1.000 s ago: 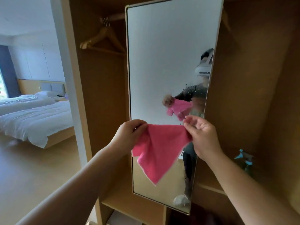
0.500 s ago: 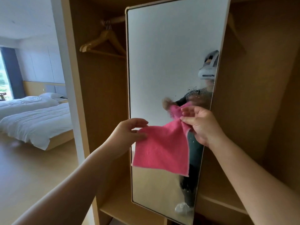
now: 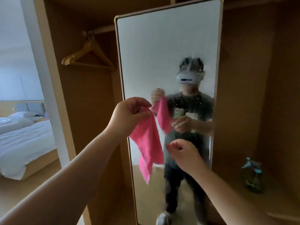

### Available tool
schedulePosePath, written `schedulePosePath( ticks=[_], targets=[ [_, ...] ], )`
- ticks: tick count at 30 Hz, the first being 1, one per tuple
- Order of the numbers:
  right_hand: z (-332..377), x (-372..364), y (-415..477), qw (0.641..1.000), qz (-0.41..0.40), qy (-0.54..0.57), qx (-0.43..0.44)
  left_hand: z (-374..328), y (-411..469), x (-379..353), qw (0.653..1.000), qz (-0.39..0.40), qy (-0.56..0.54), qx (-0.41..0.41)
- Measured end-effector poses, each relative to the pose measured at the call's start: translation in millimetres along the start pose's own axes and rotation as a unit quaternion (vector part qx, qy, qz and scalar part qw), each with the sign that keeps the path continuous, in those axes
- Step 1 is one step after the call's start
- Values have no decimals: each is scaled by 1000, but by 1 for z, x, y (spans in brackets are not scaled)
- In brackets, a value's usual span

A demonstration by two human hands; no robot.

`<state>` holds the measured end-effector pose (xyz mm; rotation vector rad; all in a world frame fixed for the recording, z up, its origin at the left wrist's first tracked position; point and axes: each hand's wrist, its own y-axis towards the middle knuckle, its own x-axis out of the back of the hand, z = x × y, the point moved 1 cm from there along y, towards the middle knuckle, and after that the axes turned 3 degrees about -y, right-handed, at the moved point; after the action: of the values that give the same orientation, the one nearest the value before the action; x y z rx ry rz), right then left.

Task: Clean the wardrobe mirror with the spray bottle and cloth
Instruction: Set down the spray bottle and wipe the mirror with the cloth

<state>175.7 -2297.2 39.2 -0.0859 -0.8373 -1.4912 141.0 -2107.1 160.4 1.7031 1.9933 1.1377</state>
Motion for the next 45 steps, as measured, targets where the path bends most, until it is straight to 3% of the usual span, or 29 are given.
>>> schedulePosePath(
  ticks=[2, 4, 7, 10, 13, 15, 17, 20, 24, 26, 29, 32, 34, 36, 39, 42, 45],
  targets=[
    [13, -19, -10, 996, 28, 79, -23, 8, 7, 5, 1000, 11, -3, -17],
    [23, -42, -14, 977, 84, 168, -102, 15, 12, 10, 999, 17, -12, -30],
    [34, -65, -15, 915, 124, 325, -202, 25, 15, 19, 998, 30, -30, -41],
    [35, -67, -8, 875, 99, 411, -235, 34, 18, 28, 997, 41, -47, -36],
    [38, -68, -2, 877, 91, 416, -223, 41, 20, 31, 995, 50, -78, -25],
    [39, -74, 0, 858, 79, 454, -225, 43, 21, 31, 993, 52, -100, -30],
    [38, -77, 5, 851, 41, 476, -219, 44, 21, 29, 991, 55, -114, -39],
    [38, -66, 9, 876, -45, 445, -177, 47, 22, 30, 992, 48, -100, -51],
    [40, -32, 14, 878, -136, 440, -129, 53, 23, 34, 995, 33, -59, -75],
    [44, -7, 16, 889, -104, 423, -138, 56, 23, 36, 996, 20, -48, -74],
    [52, 34, 16, 885, 13, 443, -140, 61, 23, 35, 997, 13, -37, -62],
    [56, 57, 19, 941, 23, 316, -119, 64, 26, 31, 998, 21, 11, -62],
    [60, 62, 23, 978, -38, 182, -92, 65, 30, 29, 994, 39, 59, -79],
    [63, 68, 28, 991, -109, 64, -54, 63, 34, 25, 985, 68, 118, -101],
    [71, 73, 33, 981, -174, -85, 15, 58, 43, 23, 969, 93, 180, -140],
    [82, 77, 34, 946, -234, -216, 54, 48, 52, 22, 966, 74, 194, -155],
    [97, 89, 38, 916, -272, -293, 32, 38, 62, 23, 967, 83, 194, -143]
  ],
)
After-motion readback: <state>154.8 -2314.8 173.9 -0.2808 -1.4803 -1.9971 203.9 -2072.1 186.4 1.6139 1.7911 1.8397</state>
